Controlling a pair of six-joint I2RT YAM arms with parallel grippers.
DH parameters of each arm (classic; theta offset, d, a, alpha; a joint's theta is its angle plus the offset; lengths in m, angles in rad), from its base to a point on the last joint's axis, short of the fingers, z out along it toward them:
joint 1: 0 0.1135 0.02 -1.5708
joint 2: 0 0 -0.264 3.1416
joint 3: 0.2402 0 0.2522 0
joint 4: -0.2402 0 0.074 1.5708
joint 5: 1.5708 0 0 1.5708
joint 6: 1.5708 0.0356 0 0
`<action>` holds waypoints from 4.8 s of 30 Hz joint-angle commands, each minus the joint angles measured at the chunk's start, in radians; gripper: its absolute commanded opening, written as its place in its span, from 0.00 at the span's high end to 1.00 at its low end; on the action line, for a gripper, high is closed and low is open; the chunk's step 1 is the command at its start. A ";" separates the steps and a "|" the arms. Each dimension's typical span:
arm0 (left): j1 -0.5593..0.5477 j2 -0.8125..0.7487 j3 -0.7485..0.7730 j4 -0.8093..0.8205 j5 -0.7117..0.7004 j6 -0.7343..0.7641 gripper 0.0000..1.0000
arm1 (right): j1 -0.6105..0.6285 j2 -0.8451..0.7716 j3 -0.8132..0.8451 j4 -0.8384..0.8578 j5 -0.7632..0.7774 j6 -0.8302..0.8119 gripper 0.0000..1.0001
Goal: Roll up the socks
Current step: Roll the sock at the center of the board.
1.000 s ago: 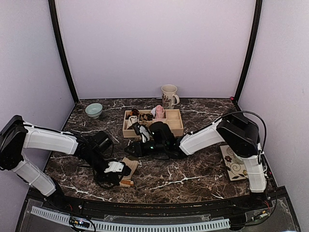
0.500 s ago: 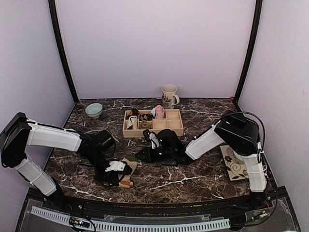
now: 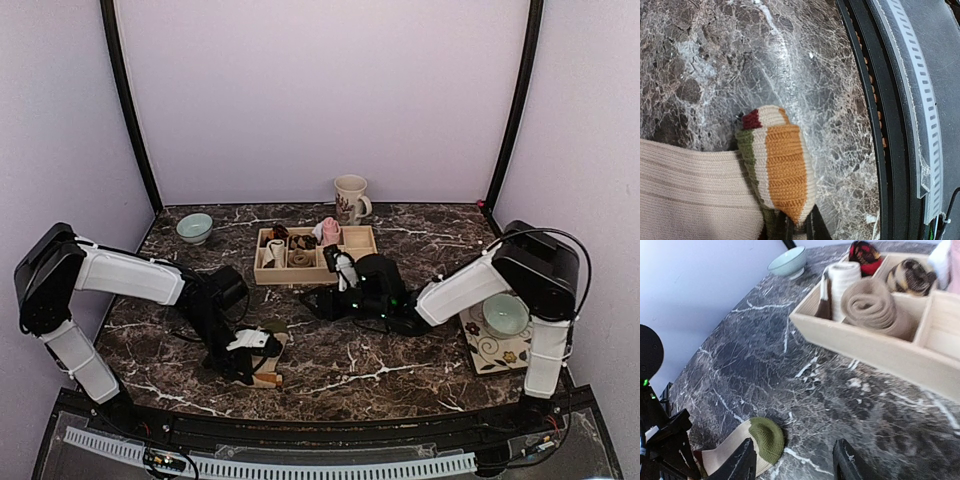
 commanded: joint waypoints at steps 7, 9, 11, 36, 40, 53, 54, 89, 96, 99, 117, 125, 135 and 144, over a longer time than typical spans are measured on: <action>-0.007 0.077 0.010 -0.017 -0.036 -0.006 1.00 | -0.027 -0.369 -0.199 0.015 0.201 -0.231 0.40; -0.007 0.075 0.009 -0.018 -0.036 -0.006 1.00 | -0.010 -0.386 -0.204 -0.034 0.150 -0.308 0.40; -0.007 0.073 0.006 -0.019 -0.041 -0.009 1.00 | 0.002 -0.455 -0.237 -0.058 0.182 -0.343 0.38; 0.008 -0.012 -0.087 -0.021 -0.050 -0.032 1.00 | 0.183 -0.539 -0.382 -0.079 0.195 -0.535 0.48; 0.007 0.001 -0.078 -0.032 -0.063 -0.030 1.00 | 0.112 -0.494 -0.325 -0.111 0.156 -0.426 0.59; 0.008 -0.033 -0.088 -0.044 -0.072 -0.009 1.00 | 0.048 -0.206 -0.112 0.007 0.081 -0.196 0.60; 0.009 -0.031 -0.090 -0.043 -0.076 -0.007 1.00 | 0.047 -0.177 -0.098 0.040 0.057 -0.179 0.61; 0.010 0.012 -0.084 -0.032 -0.085 0.000 1.00 | 0.127 0.099 0.153 -0.247 -0.160 -0.047 1.00; 0.010 0.026 -0.060 -0.003 -0.095 0.000 1.00 | 0.073 0.127 0.221 -0.395 -0.060 0.018 1.00; 0.010 0.067 -0.020 0.009 -0.110 0.001 1.00 | 0.065 0.090 0.206 -0.424 0.002 0.010 1.00; 0.009 0.134 0.050 -0.001 -0.123 0.035 1.00 | 0.045 0.002 0.234 -0.398 -0.056 -0.003 1.00; 0.009 0.125 0.040 0.003 -0.125 0.035 1.00 | 0.078 0.120 0.360 -0.415 -0.180 0.014 1.00; 0.008 0.123 0.038 0.007 -0.126 0.044 1.00 | 0.074 0.207 0.316 -0.404 -0.103 0.071 1.00; 0.009 0.159 0.081 -0.014 -0.132 0.048 1.00 | 0.040 0.118 0.205 -0.394 0.075 0.054 1.00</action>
